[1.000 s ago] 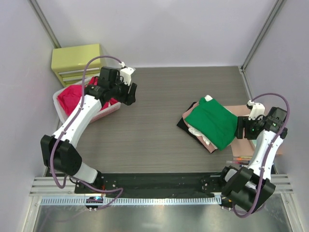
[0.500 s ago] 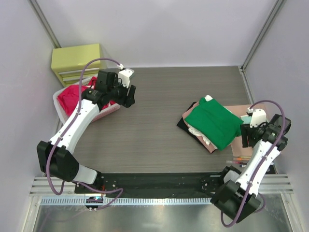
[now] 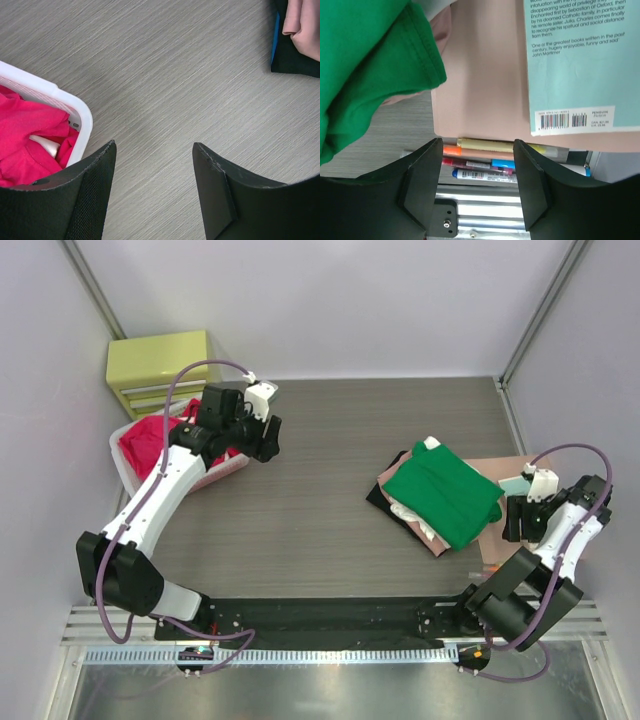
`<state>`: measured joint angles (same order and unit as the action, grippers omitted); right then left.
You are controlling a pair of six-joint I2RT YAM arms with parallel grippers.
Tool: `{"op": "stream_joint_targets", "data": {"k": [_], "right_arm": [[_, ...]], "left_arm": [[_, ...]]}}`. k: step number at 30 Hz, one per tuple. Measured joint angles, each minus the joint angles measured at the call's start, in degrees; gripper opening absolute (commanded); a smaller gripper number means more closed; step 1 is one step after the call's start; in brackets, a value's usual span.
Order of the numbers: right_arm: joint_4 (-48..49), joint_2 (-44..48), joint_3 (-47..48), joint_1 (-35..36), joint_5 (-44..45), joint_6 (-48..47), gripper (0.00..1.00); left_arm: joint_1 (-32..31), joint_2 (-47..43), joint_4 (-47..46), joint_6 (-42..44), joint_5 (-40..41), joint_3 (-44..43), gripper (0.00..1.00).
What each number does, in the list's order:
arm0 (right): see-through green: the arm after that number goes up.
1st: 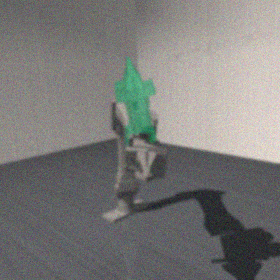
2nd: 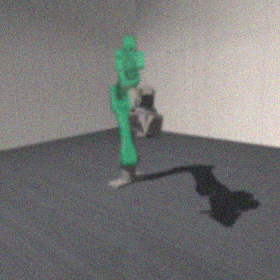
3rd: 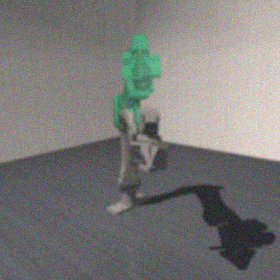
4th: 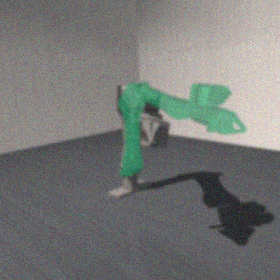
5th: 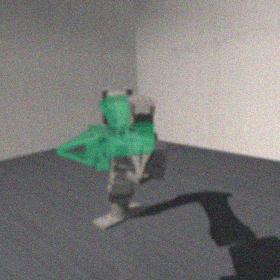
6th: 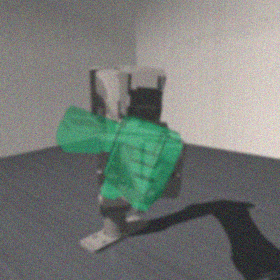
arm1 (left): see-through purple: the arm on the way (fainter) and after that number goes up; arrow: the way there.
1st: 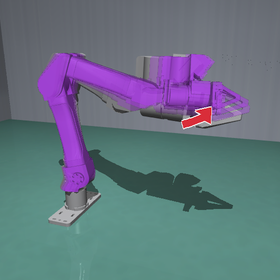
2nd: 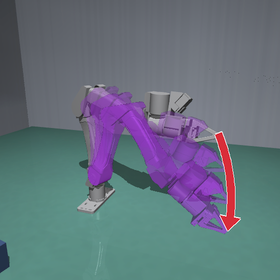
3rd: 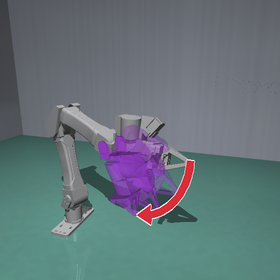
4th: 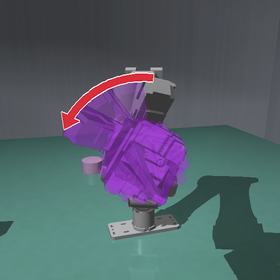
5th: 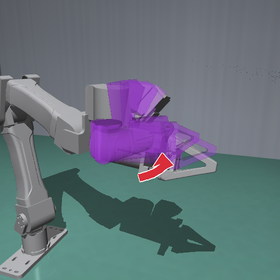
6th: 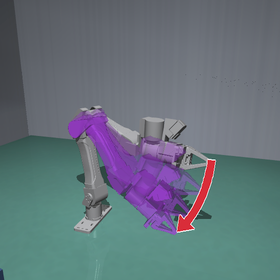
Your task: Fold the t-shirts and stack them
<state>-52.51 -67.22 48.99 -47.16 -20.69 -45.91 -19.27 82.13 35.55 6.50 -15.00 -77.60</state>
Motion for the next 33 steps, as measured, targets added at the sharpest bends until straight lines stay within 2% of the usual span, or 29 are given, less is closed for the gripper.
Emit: {"op": "stream_joint_targets", "data": {"k": [2,3,5,6,9,10,13,16,28,33], "right_arm": [[0.61,-0.94,0.13,0.00,-0.63,0.13,0.31],[0.85,-1.25,0.31,0.00,-0.94,0.02,0.30],[1.40,-1.14,0.42,-0.07,-1.29,0.46,0.48],[1.51,-0.66,0.42,-0.11,-1.33,0.59,0.62],[1.62,2.84,0.42,-0.22,-1.44,1.25,0.82],[1.70,4.55,0.39,-0.22,-1.49,1.22,0.84],[1.49,9.66,0.42,-0.22,-2.38,1.25,0.86],[0.66,10.86,0.61,-0.22,-4.42,1.29,0.85],[7.02,2.51,-1.22,-0.17,-8.15,3.89,0.85],[7.28,2.84,-1.79,-0.15,-8.90,3.10,0.87]], "left_arm": [[0.00,0.00,0.00,0.00,0.00,0.00,0.63],[0.00,-0.02,0.02,0.07,0.00,0.00,0.64],[0.00,-0.02,0.02,0.09,0.04,0.00,0.68],[0.00,-0.02,0.02,0.17,0.11,0.00,0.69],[0.00,-0.04,-0.07,0.24,0.59,0.09,0.70],[0.00,-0.11,-0.11,0.26,0.68,0.17,0.70],[0.00,-0.13,-0.11,0.24,0.66,0.28,0.70],[0.00,-0.13,-0.13,0.24,0.61,0.28,0.70],[0.00,-0.52,-0.11,0.28,0.68,0.28,0.70],[0.00,-1.05,-0.09,0.63,0.74,0.28,0.70]]}}
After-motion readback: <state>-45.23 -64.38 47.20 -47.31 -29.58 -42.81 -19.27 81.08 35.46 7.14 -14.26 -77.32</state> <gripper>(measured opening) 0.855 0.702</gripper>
